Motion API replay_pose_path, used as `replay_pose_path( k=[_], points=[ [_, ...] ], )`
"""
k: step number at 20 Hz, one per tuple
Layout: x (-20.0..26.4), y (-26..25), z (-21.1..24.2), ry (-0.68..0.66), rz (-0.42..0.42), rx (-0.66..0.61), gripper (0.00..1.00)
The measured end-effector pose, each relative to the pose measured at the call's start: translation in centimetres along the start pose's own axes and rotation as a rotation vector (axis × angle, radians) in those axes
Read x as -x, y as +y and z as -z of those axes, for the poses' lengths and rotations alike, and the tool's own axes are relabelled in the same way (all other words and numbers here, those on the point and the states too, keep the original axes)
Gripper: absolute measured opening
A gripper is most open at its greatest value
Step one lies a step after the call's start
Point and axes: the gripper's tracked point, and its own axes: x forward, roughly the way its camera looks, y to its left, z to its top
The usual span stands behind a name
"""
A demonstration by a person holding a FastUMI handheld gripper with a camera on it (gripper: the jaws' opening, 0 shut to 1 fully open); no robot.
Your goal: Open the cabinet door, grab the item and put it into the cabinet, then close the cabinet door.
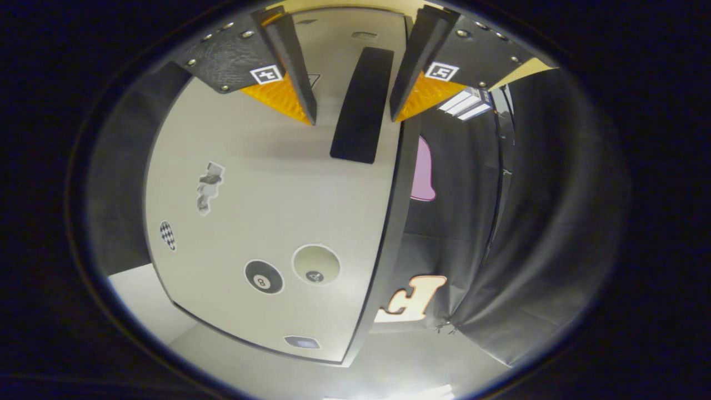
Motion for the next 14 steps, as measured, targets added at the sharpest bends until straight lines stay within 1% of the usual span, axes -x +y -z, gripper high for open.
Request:
replay_pose_path(
  k=[3,4,5,6,8,9,10,12,13,14],
  points=[
    [-0.2,0.1,0.0,-0.012,-0.003,0.02,0.68],
    [0.0,0.7,0.1,-0.014,-0.024,0.016,0.68],
    [0.3,1.3,0.2,-0.006,-0.046,0.0,0.52],
    [0.1,1.3,-0.1,-0.009,-0.038,-0.007,0.36],
    [0.1,1.1,0.1,0.0,-0.041,-0.013,0.34],
    [-0.1,1.1,0.3,0.009,-0.044,-0.049,0.35],
    [0.0,1.4,0.3,0.019,-0.051,-0.062,0.25],
    [0.2,1.1,0.4,0.024,-0.053,-0.057,0.25],
    [0.1,1.1,0.1,0.021,-0.048,-0.088,0.24],
    [0.0,1.2,0.5,0.035,-0.054,-0.091,0.14]
  ],
)
